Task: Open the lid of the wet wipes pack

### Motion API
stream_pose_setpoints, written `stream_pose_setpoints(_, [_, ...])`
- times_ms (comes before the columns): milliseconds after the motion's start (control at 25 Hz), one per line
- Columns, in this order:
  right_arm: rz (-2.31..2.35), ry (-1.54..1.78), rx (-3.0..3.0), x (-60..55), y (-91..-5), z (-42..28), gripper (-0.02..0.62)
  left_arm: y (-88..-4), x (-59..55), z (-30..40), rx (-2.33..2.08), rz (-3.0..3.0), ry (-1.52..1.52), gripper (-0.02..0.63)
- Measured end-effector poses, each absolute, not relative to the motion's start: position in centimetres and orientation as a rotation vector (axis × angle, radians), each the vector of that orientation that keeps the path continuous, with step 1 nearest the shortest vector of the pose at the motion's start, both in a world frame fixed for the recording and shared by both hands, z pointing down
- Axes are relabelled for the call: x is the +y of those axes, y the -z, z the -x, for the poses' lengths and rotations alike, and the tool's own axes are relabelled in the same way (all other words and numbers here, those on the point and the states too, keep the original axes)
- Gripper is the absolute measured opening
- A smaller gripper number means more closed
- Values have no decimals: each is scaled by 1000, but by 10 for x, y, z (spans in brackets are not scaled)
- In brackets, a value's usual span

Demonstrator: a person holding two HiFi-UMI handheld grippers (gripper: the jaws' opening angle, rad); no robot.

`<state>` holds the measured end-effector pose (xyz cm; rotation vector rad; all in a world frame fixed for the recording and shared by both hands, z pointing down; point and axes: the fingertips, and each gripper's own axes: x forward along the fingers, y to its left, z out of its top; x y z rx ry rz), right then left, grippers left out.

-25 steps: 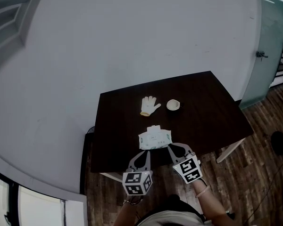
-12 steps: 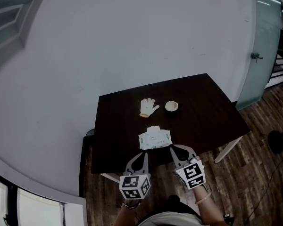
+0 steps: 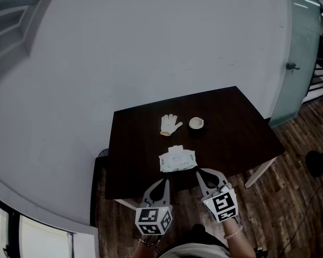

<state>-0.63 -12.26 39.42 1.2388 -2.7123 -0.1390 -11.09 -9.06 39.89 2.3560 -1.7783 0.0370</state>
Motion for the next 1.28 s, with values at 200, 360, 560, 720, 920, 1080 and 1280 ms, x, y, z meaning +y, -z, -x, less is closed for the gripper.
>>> stream_pose_setpoints(200, [-1256, 145, -2698, -122, -388, 3, 5, -394, -89, 115, -1781, -2346, -19, 14])
stream_pose_setpoints(360, [-1274, 137, -2701, -126, -388, 2, 5, -392, -91, 115, -1776, -2346, -8, 14])
stream_pose_setpoints(560, [-1282, 142, -2697, -128, -386, 0, 5, -390, -95, 112, -1762, -2360, -4, 14])
stream_pose_setpoints(720, [-1284, 148, -2691, -134, -385, -3, 5, -387, -101, 110, -1762, -2368, 2, 14])
stream_pose_setpoints(920, [-1286, 133, -2676, -139, -390, -6, 5, -389, -107, 108, -1754, -2368, -8, 14])
stream_pose_setpoints(1080, [-1284, 125, -2681, -144, -390, -4, 5, -391, -112, 108, -1751, -2364, -11, 14])
stream_pose_setpoints(1280, [-1279, 115, -2690, -150, -390, -3, 5, -394, -118, 104, -1741, -2361, -20, 14])
